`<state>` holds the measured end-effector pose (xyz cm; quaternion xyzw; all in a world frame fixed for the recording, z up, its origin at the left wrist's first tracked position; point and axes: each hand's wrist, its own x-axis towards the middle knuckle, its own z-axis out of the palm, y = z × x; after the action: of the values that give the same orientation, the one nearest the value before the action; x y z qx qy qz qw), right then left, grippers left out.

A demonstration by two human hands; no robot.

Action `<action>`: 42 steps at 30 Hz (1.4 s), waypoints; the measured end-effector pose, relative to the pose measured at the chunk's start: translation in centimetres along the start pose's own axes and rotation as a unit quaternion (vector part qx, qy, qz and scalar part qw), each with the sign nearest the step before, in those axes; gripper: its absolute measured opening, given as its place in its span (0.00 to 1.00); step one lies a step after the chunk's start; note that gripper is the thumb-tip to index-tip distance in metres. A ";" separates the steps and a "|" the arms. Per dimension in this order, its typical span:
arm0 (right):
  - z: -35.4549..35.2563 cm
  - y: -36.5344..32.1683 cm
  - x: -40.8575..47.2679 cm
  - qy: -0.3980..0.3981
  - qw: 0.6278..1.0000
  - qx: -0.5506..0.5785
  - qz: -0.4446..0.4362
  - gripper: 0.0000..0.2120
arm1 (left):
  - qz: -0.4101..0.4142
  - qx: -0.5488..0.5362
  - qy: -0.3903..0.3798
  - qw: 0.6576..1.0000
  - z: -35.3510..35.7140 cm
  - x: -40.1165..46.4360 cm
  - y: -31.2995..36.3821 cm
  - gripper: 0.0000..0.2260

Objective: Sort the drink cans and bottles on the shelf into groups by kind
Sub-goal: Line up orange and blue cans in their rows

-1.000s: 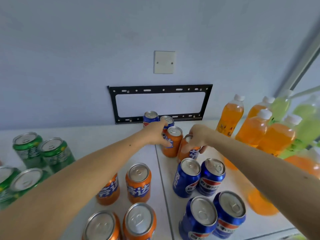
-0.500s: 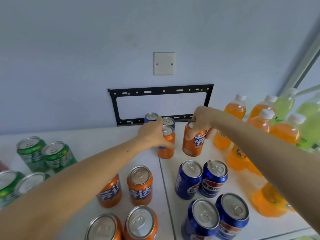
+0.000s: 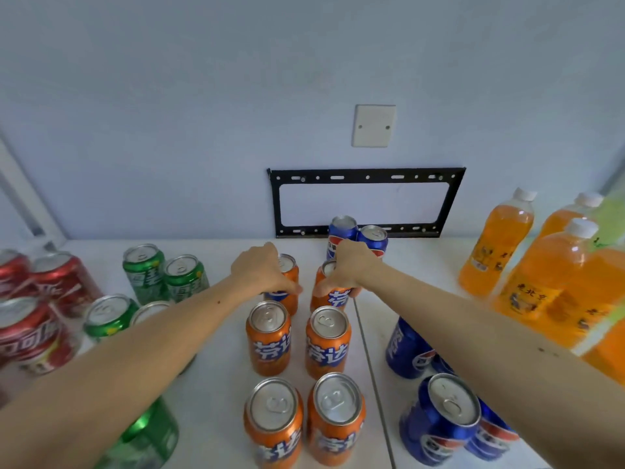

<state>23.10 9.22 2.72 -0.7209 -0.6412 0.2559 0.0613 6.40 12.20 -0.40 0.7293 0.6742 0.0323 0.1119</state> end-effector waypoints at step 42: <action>-5.4 9.5 10.6 0.014 0.998 -0.045 -0.050 0.32 | 0.247 -0.164 -0.090 0.951 1.5 13.5 9.0 0.27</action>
<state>34.50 19.05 0.37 -0.6936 -0.6862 0.2133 0.0507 16.66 24.80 -1.40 0.8445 0.4455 0.1029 0.2789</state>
